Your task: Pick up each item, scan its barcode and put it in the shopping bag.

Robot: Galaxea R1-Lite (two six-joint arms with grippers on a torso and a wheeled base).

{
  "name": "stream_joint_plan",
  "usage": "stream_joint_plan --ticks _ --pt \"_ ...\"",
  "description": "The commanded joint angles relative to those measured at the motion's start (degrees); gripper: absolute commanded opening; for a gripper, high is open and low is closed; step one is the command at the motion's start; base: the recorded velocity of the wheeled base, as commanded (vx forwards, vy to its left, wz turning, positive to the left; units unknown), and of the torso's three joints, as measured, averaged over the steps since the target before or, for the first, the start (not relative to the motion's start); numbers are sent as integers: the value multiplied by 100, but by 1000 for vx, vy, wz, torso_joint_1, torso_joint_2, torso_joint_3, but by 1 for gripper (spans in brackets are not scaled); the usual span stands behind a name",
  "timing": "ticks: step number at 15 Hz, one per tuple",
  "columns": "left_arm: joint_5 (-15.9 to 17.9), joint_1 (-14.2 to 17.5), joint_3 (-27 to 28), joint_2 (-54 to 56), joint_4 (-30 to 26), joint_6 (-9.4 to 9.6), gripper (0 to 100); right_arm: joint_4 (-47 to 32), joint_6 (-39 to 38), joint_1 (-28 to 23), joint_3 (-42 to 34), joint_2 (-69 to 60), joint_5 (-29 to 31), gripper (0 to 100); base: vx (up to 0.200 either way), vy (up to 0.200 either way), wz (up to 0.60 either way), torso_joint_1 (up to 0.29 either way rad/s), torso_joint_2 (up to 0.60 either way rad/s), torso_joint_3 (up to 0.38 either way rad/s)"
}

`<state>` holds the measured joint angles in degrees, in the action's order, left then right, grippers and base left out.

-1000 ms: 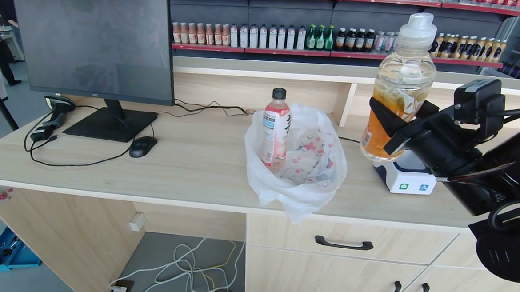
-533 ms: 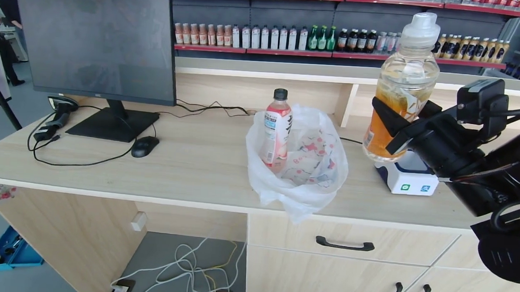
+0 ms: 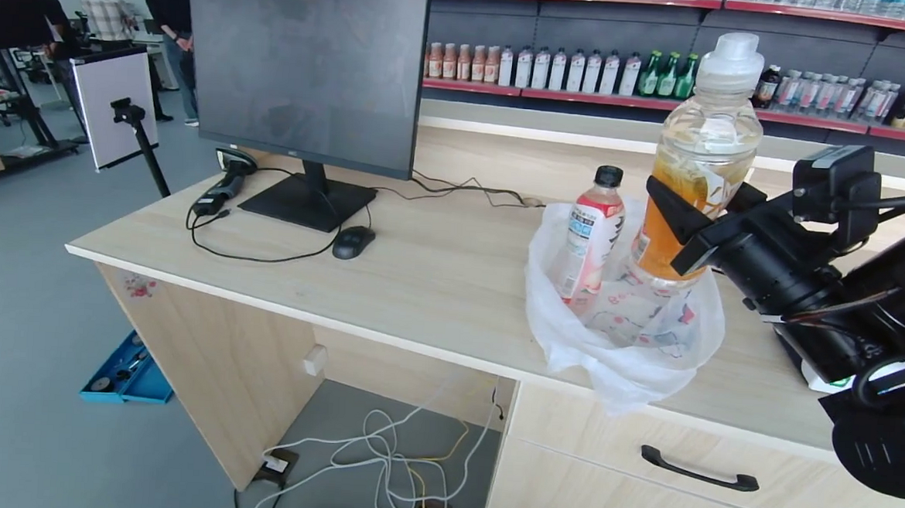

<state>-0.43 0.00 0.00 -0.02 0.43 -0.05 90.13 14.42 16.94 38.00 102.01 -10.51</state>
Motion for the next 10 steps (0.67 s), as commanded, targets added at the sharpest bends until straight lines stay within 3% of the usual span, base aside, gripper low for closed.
stream_joint_plan --ticks 1,5,10 --pt "-1 0 0 2 1 -4 100 -12 -18 -16 -38 100 -13 0 0 0 0 0 0 0" --pt "-1 0 0 2 1 -4 100 -12 -414 -394 -117 188 -13 0 0 0 0 0 0 0" --pt "-1 0 0 2 1 -13 100 -12 -1222 -394 59 478 -13 0 0 0 0 0 0 0"
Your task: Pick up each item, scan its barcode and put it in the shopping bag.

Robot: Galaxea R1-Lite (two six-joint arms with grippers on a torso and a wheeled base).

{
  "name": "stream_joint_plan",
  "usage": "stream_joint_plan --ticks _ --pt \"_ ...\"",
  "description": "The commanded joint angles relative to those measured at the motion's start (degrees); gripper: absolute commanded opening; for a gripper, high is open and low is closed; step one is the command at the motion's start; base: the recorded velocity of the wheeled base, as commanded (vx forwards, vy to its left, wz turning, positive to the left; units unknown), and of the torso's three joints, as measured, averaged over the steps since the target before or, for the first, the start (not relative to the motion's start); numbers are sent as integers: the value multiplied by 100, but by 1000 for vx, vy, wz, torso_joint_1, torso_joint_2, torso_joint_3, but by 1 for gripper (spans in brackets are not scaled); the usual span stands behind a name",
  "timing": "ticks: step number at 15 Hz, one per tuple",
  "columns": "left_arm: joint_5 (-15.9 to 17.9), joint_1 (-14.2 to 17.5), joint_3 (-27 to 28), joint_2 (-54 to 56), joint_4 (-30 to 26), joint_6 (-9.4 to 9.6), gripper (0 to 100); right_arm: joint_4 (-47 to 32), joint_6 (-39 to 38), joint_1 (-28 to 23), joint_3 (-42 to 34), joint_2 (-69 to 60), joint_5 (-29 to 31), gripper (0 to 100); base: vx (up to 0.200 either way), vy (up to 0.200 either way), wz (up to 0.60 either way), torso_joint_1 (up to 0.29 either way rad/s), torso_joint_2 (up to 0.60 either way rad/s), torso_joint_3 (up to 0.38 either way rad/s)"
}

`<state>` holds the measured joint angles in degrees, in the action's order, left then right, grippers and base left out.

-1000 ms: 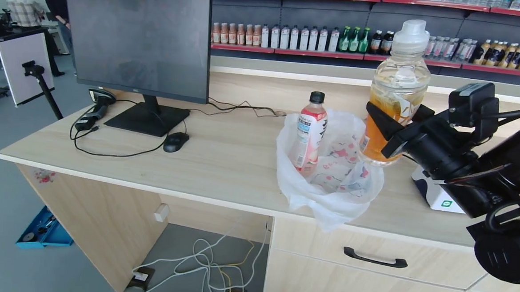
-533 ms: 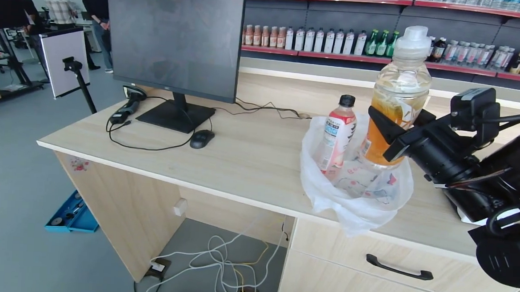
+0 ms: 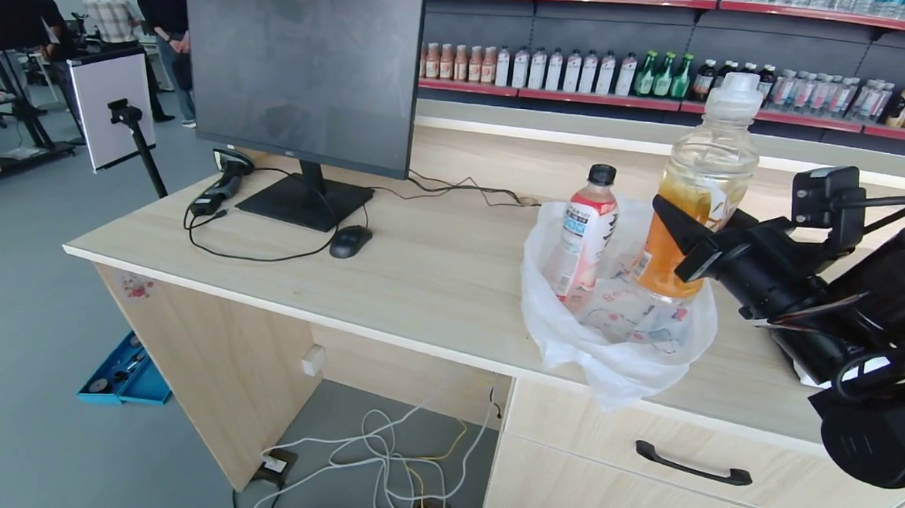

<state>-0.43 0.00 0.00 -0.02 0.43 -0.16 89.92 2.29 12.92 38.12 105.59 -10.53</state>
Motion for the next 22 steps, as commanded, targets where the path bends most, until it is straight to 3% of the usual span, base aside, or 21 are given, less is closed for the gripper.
stream_joint_plan --ticks 1,4,7,11,22 --pt "-1 0 0 -6 1 -2 100 8 -62 -9 108 190 -10 0 0 0 0 0 0 0" --pt "-1 0 0 2 10 -2 100 8 -273 -35 530 427 -10 0 0 0 0 0 0 0" --pt "-1 0 0 2 10 -2 100 8 -466 -44 1479 1033 -10 0 0 0 0 0 0 0" --pt "-1 0 0 2 36 7 100 8 -484 -167 1875 1420 -19 0 0 0 0 0 0 0" --pt "-1 0 0 2 36 25 100 8 -493 -633 1901 1859 -19 0 0 0 0 0 0 0"
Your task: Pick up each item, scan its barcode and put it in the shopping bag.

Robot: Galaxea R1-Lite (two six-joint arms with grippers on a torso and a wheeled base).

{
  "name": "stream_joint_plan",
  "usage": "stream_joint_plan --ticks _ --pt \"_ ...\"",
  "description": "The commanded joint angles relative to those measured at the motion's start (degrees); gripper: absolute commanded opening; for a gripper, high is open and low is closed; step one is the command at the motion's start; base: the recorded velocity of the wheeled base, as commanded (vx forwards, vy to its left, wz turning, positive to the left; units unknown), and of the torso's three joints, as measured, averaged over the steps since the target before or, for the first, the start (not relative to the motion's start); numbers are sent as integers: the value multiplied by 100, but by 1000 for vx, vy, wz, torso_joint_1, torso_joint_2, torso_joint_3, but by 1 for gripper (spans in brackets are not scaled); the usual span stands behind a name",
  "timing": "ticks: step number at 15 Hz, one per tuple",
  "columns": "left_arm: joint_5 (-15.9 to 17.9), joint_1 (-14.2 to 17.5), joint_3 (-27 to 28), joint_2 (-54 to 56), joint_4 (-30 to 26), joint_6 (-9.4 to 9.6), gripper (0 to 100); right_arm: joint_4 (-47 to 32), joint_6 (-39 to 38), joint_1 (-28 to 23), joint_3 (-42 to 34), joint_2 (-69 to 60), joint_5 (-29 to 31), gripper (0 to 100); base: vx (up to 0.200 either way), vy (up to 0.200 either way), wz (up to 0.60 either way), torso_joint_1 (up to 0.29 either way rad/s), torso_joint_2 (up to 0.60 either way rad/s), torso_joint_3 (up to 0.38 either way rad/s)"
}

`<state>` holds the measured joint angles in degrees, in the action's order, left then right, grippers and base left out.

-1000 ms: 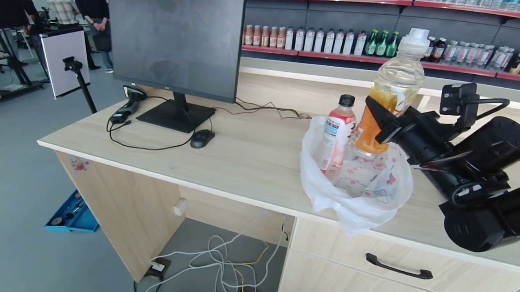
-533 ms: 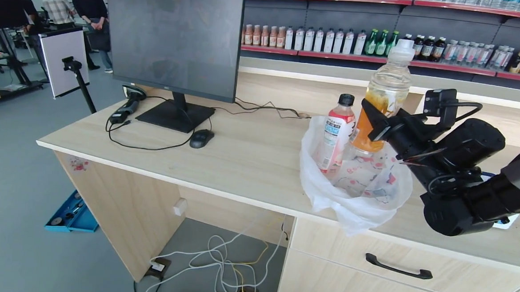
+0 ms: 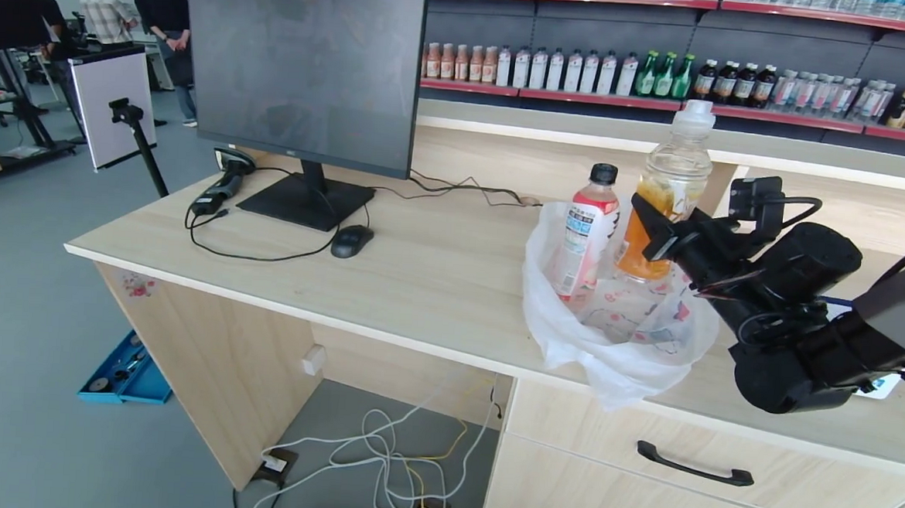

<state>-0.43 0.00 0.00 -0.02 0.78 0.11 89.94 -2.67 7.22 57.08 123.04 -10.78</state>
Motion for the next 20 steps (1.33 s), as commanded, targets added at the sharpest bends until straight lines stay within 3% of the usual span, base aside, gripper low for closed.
stream_joint_plan --ticks 1,7,20 --pt "-1 0 0 2 1 -2 100 6 3 -71 14 177 5 0 0 0 0 0 0 0" --pt "-1 0 0 2 1 -2 100 6 12 -186 963 783 5 0 0 0 0 0 0 0" --pt "-1 0 0 2 1 7 100 6 47 -168 946 1135 14 0 0 0 0 0 0 0"
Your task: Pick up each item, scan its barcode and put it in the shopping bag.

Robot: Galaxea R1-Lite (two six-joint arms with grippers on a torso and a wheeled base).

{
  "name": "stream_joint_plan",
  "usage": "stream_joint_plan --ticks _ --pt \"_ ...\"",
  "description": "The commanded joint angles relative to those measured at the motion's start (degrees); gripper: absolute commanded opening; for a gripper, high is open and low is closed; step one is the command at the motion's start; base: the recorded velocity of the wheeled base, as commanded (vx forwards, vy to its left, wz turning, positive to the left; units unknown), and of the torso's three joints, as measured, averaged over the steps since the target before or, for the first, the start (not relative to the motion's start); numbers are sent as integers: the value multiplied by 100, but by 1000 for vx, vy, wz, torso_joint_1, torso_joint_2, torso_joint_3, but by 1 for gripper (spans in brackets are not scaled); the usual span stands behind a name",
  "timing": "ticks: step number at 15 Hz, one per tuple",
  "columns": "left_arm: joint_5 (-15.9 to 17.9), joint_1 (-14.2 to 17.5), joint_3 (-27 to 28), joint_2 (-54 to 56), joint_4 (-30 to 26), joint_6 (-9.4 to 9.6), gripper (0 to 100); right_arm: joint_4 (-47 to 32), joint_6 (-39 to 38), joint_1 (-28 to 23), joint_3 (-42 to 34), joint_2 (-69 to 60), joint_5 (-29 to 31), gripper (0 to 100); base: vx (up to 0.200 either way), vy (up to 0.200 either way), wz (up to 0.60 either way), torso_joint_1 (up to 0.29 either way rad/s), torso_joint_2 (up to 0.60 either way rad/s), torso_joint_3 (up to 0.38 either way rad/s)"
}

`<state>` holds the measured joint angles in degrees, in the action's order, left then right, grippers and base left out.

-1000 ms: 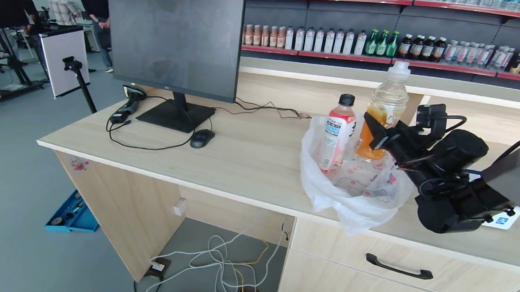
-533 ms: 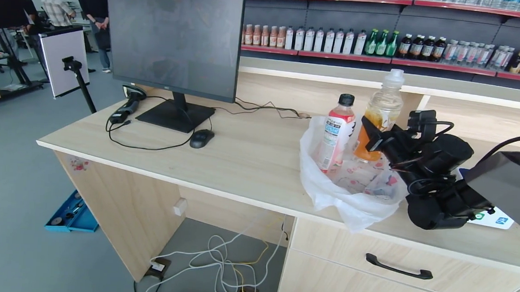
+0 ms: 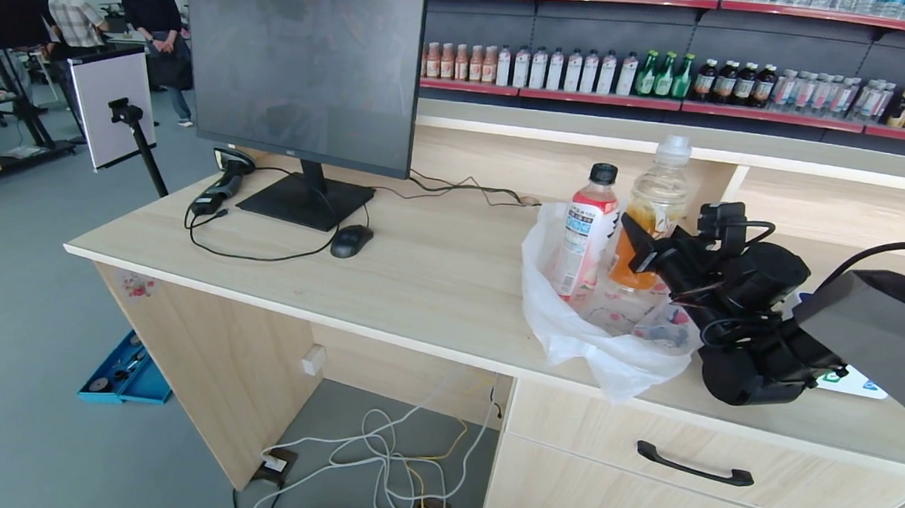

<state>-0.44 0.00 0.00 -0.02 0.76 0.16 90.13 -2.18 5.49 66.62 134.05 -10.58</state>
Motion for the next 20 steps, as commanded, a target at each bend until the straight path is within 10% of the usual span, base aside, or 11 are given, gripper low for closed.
stream_joint_plan --ticks 1,11,12,20 --pt "0 0 0 2 -5 2 100 -12 -2 5 -9 60 -5 0 0 0 0 0 0 0" --pt "0 0 0 2 -5 2 100 -12 51 -4 -26 157 -5 0 0 0 0 0 0 0" --pt "0 0 0 2 -5 2 100 -12 51 -4 -26 166 -5 100 0 0 0 0 0 0" --pt "0 0 0 -6 -14 2 100 -12 227 -48 -35 25 -5 100 0 0 0 0 0 0"
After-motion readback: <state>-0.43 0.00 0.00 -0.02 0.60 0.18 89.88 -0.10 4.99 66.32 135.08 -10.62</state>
